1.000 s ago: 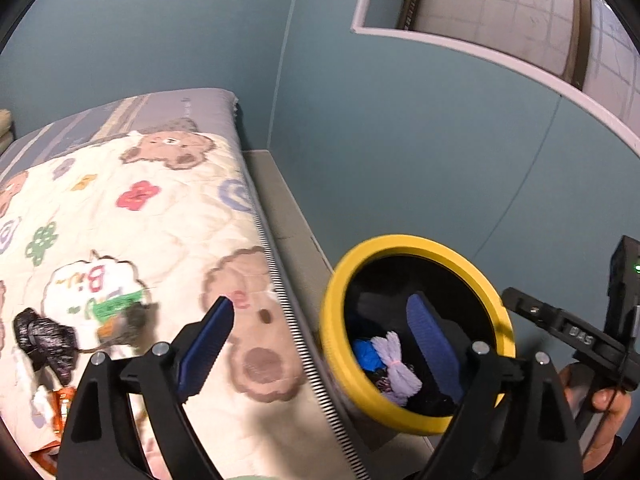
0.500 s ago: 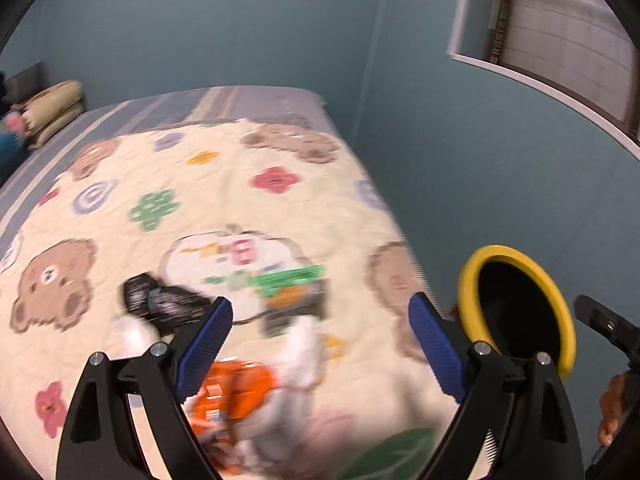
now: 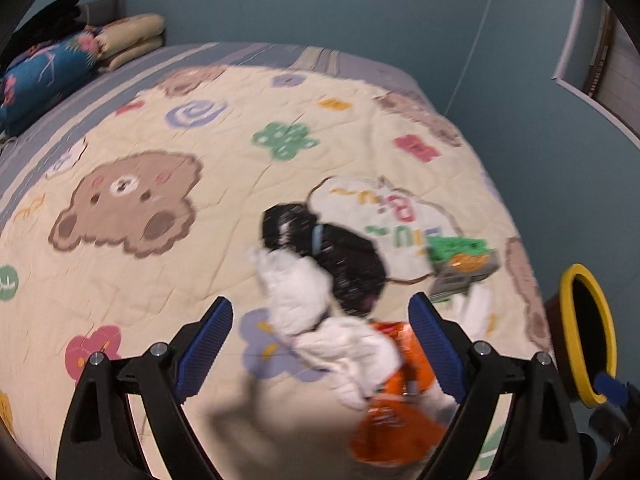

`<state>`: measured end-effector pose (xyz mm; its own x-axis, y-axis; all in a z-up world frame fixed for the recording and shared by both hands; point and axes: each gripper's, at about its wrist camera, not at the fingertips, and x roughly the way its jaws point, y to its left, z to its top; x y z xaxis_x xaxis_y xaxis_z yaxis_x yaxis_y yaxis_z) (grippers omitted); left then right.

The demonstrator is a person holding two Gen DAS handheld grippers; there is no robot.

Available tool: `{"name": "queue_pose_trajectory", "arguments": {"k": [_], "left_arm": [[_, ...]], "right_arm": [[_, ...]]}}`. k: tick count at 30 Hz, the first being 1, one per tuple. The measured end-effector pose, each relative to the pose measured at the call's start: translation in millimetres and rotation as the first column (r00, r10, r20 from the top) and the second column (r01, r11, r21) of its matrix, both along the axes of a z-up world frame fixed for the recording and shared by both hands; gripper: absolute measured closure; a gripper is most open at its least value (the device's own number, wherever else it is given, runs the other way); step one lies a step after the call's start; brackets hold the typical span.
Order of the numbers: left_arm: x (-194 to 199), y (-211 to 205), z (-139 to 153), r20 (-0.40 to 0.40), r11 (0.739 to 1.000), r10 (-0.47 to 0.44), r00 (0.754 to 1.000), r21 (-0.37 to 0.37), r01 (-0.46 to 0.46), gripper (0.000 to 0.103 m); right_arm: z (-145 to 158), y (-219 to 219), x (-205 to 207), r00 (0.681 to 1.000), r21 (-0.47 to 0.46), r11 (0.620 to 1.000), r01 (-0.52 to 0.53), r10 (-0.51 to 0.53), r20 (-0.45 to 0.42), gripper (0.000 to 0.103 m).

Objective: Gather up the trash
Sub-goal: 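Move both tools back over the trash pile on the bed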

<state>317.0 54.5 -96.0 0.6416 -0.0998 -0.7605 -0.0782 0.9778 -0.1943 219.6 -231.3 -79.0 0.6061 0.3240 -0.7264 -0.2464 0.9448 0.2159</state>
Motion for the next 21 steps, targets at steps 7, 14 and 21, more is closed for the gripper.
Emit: {"name": "queue_pose_trajectory", "arguments": {"k": [7,14,21], "left_arm": [[6.4,10.3,-24.1,-0.054,1.000,0.023,0.998,0.005,-0.022,0.017],[13.1,10.9,-38.4,-0.087,1.000,0.022,0.996,0.009,-0.021,0.017],[17.9,13.1,-45.5,-0.101,0.999,0.037,0.994,-0.003,-0.037,0.017]], "right_arm": [[-31.0,37.6,-1.6,0.993,-0.058,0.995,-0.085,0.080,-0.084,0.035],[-49.2,63.1,-0.4,0.987,-0.121,0.984,-0.127,0.113,-0.116,0.037],[-56.9,80.0,1.4,0.984,-0.189,0.972,-0.140,0.116,-0.133,0.038]]}}
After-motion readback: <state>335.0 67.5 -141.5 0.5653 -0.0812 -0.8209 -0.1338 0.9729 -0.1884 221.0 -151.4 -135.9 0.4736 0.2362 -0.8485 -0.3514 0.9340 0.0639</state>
